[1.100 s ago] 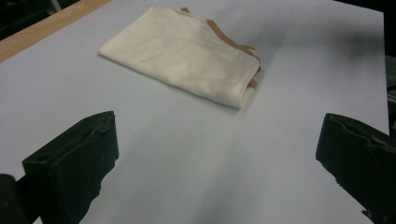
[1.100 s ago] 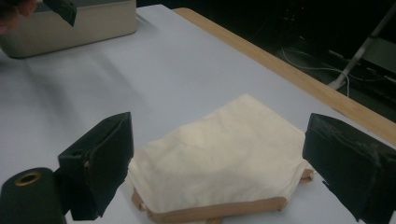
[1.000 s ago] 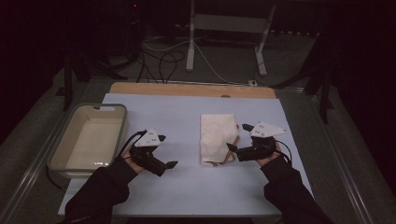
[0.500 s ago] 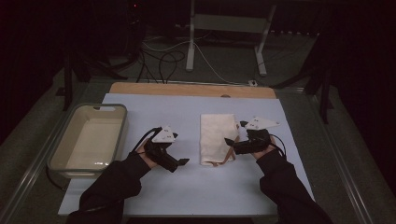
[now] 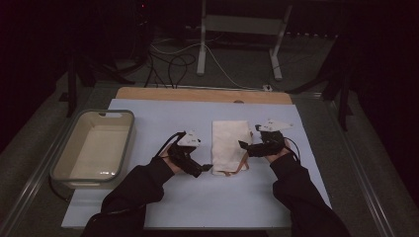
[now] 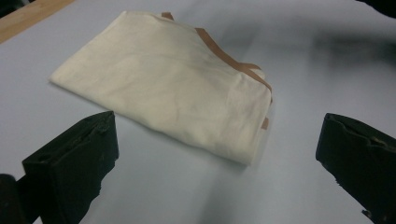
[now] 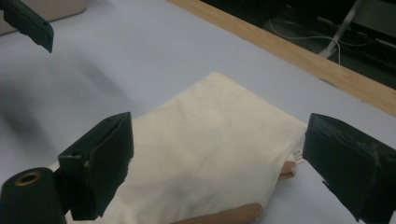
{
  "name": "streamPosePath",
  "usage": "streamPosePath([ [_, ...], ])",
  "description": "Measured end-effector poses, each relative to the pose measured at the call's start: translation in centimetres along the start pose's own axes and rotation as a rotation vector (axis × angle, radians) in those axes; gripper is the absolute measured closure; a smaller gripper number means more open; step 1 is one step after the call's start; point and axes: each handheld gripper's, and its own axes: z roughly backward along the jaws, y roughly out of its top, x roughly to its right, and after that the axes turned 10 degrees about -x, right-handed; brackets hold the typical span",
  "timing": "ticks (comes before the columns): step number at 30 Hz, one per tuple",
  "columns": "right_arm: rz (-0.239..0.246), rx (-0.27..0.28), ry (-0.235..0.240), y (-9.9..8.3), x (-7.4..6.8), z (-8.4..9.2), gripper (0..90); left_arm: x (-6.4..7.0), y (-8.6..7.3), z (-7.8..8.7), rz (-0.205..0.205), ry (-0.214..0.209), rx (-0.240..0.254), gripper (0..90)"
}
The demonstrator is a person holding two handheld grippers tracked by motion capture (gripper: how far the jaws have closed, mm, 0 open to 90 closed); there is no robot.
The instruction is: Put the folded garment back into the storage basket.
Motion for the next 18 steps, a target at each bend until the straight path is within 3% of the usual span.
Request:
streamPosePath([
  [7, -0.034, -0.019, -0.002, -0.5, 0.6, -1.2, 9.2, -0.1, 0.5, -1.6, 0.002, -0.012, -0.017, 0.7],
  [14, -0.061, -0.045, 0.002, -1.0, 1.5, -2.7, 9.2, -0.2, 0.5, -3.2, 0.031, -0.028, -0.029, 0.7],
  [18, -0.081, -0.072, -0.004, -1.5, 2.1, -3.8, 9.2, -0.2, 0.5, -4.1, 0.037, -0.024, -0.078, 0.7],
])
